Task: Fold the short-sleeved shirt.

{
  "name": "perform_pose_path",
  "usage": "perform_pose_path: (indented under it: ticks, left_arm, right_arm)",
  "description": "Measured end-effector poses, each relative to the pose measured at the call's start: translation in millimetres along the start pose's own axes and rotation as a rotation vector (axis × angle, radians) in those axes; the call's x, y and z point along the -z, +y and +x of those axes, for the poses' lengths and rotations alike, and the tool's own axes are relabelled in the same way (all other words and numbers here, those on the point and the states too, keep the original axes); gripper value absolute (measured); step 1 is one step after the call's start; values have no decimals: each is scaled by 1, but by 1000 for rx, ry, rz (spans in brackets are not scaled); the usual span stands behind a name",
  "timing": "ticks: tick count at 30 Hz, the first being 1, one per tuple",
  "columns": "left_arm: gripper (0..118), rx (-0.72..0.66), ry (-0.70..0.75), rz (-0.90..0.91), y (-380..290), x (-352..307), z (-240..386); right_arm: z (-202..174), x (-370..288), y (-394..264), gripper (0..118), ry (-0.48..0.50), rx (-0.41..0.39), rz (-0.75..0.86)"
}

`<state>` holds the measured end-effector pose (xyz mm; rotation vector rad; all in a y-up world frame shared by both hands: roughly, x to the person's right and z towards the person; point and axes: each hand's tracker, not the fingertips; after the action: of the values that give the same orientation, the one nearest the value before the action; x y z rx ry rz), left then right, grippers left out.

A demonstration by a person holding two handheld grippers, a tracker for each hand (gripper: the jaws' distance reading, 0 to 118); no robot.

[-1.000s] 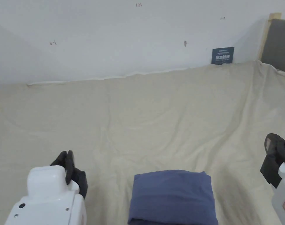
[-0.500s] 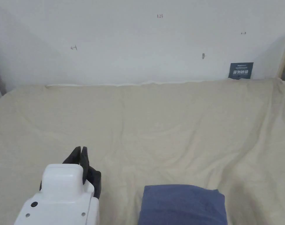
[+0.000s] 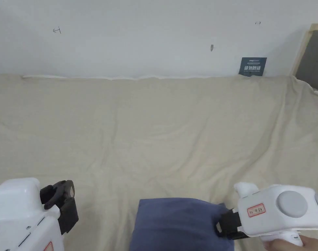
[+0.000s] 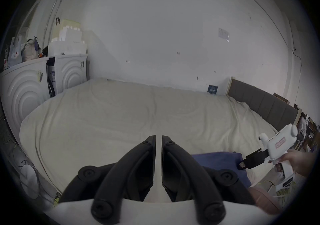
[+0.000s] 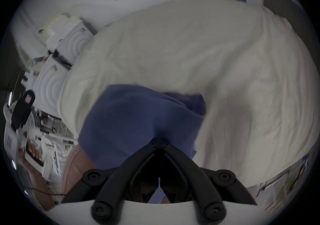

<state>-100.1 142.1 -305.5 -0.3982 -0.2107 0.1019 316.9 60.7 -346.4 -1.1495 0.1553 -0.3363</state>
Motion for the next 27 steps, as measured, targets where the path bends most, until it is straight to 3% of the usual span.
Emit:
perform_pose_path:
  ticks: [3, 8, 10, 11, 12, 13, 14, 18, 24, 27]
  left_arm:
    - [8, -43, -110, -110, 1, 20, -7]
    - [8, -303, -511, -613, -6, 115, -22]
    - [11, -312, -553, -748, -17, 145, -17]
    - [27, -293, -588, -787, -21, 157, -13]
    - [74, -269, -624, -821, -24, 169, -11]
    - [103, -264, -634, -853, -27, 180, -10]
    - [118, -256, -646, -901, -31, 191, -9]
    - [118, -361, -639, -1004, -49, 223, -7]
    - [118, -523, -875, -1036, -59, 235, 13]
    - [118, -539, -909, -1136, -76, 243, 29]
  right_arm:
    - [21, 10, -1, 0, 96, 131, -7]
    - [18, 13, -1, 0, 86, 80, -7]
    - [14, 12, -3, 0, 77, 38, -2]
    - [13, 11, -4, 0, 75, 25, 1]
    - [14, 10, -6, 0, 75, 18, 2]
    - [14, 9, -8, 0, 76, 18, 4]
    - [14, 9, -10, 0, 77, 20, 6]
    - [20, 10, -12, 0, 100, 44, 13]
    - [25, 13, -9, 0, 131, 77, 1]
    - [28, 14, -9, 0, 144, 81, -1]
